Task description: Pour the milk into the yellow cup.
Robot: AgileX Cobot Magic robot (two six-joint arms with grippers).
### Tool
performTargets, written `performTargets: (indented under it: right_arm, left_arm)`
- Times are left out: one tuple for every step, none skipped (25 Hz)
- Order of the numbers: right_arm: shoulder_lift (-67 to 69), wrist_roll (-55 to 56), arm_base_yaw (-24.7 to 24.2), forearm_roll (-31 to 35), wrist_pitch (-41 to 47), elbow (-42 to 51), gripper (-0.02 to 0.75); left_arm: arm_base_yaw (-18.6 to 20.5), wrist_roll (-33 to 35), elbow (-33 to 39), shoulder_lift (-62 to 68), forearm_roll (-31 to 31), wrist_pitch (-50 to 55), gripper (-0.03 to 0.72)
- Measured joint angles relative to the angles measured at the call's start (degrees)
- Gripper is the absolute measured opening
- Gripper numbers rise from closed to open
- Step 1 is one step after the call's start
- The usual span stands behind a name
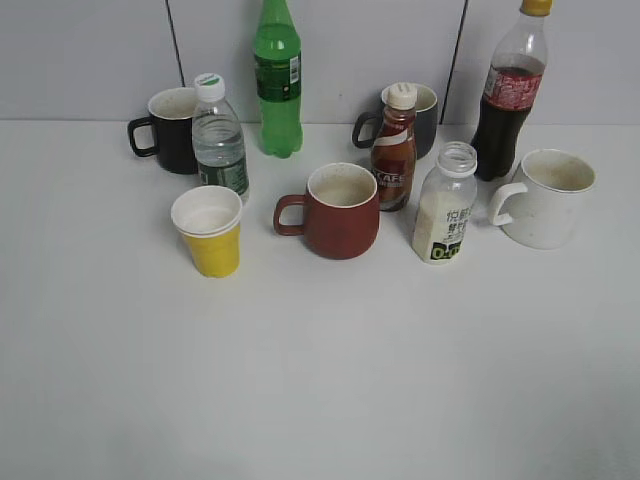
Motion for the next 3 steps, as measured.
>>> performTargets:
  right_arm:
    - [0.0, 0.0, 0.0, 0.0, 0.0, 0.0, 0.554]
    - [0.0, 0.0, 0.0, 0.0, 0.0, 0.0, 0.554]
    - [0.0, 0.0, 0.0, 0.0, 0.0, 0.0, 0.554]
  left_arm:
    - [0.0, 0.0, 0.0, 0.0, 0.0, 0.0, 0.237]
    - [0.0, 0.0, 0.0, 0.0, 0.0, 0.0, 0.237]
    - [0.0, 0.0, 0.0, 0.0, 0.0, 0.0, 0.237]
